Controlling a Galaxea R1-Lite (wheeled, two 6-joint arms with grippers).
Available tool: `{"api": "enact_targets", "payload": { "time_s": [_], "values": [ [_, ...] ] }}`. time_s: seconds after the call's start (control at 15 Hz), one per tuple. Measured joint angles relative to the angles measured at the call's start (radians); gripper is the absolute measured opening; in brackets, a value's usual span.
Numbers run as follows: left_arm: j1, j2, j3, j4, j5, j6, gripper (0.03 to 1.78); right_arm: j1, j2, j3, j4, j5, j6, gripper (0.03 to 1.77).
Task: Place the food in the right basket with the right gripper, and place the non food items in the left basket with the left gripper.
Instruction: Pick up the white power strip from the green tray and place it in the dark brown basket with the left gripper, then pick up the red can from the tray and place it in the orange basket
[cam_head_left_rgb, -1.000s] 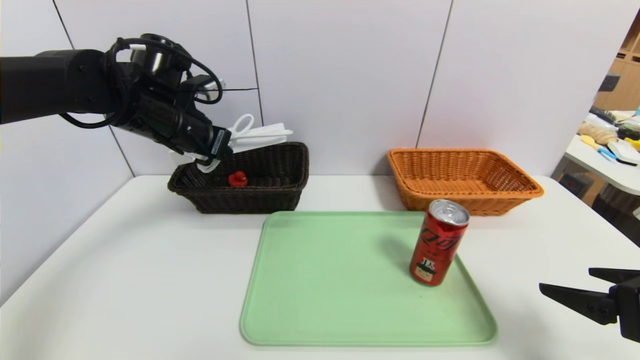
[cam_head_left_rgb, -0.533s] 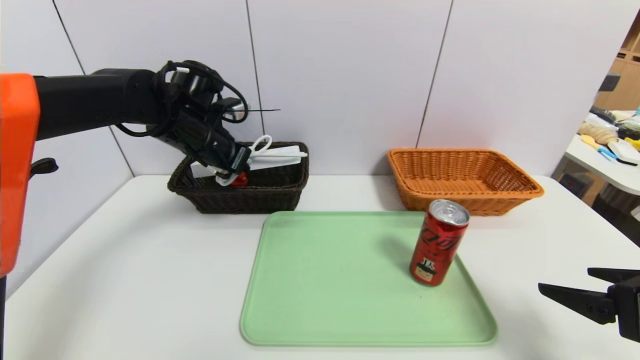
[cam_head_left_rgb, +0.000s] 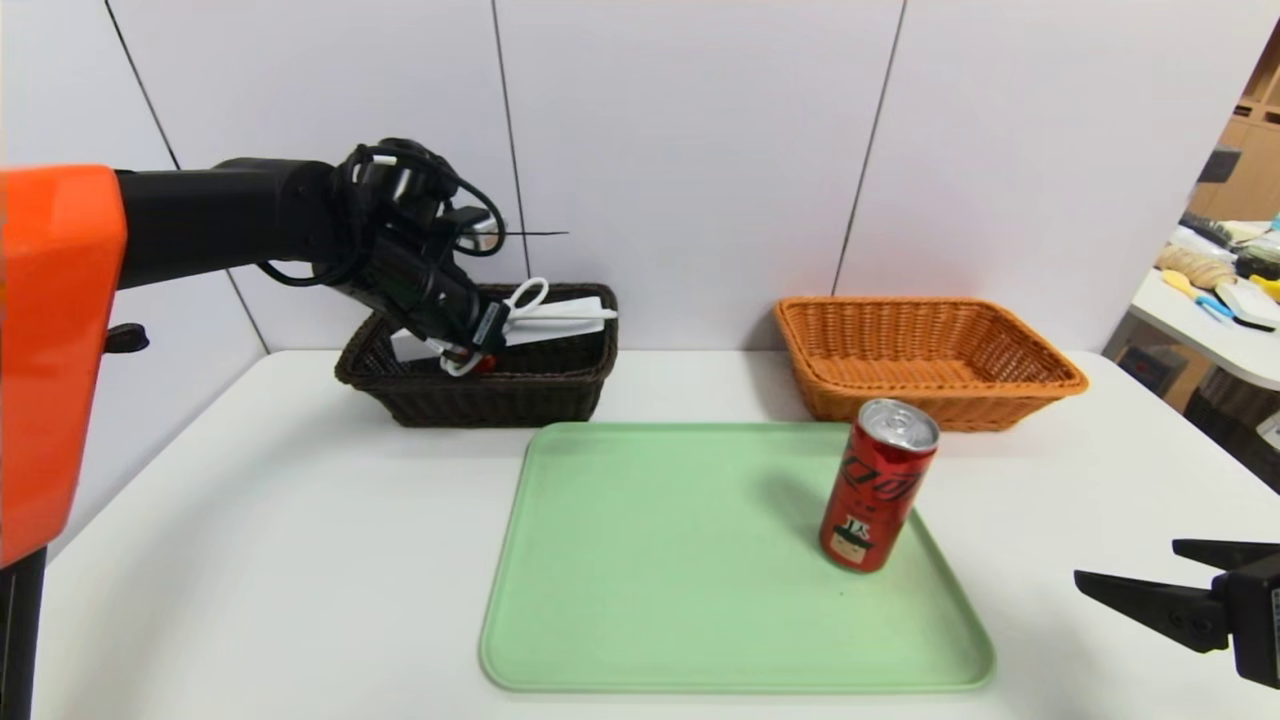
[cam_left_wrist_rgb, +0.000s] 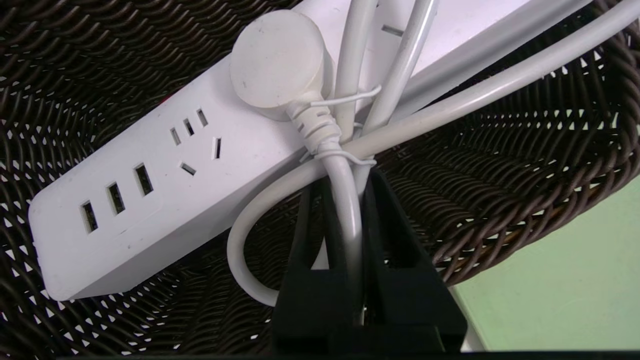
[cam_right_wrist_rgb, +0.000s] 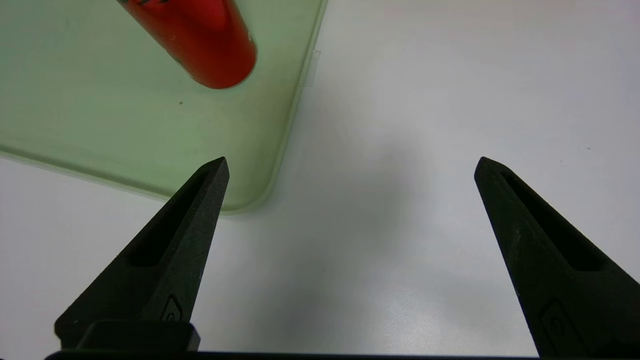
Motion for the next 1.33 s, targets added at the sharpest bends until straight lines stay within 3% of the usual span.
{"api": "enact_targets", "payload": {
  "time_s": [0.27, 0.47, 0.67, 0.93, 1.33],
  "values": [
    [0.0, 0.0, 0.0, -0.015, 0.0, 0.001, 0.15, -0.001, 0.0, 0.003, -0.001, 0.0, 0.002, 1.71],
    [0.0, 0.0, 0.0, -0.015, 0.0, -0.001, 0.65, -0.001, -0.002, 0.004, 0.0, 0.0, 0.002, 1.71],
    [0.0, -0.004, 0.0, -0.02, 0.0, -0.001, 0.99, -0.001, -0.005, 0.01, 0.0, 0.0, 0.002, 1.71],
    [0.005, -0.034, 0.0, -0.046, 0.001, -0.001, 1.28, -0.001, -0.007, 0.011, 0.0, -0.003, 0.002, 1.71],
    [0.024, -0.205, 0.01, -0.036, 0.004, -0.002, 1.51, -0.004, -0.019, 0.002, -0.001, -0.003, 0.001, 1.71]
  ]
}}
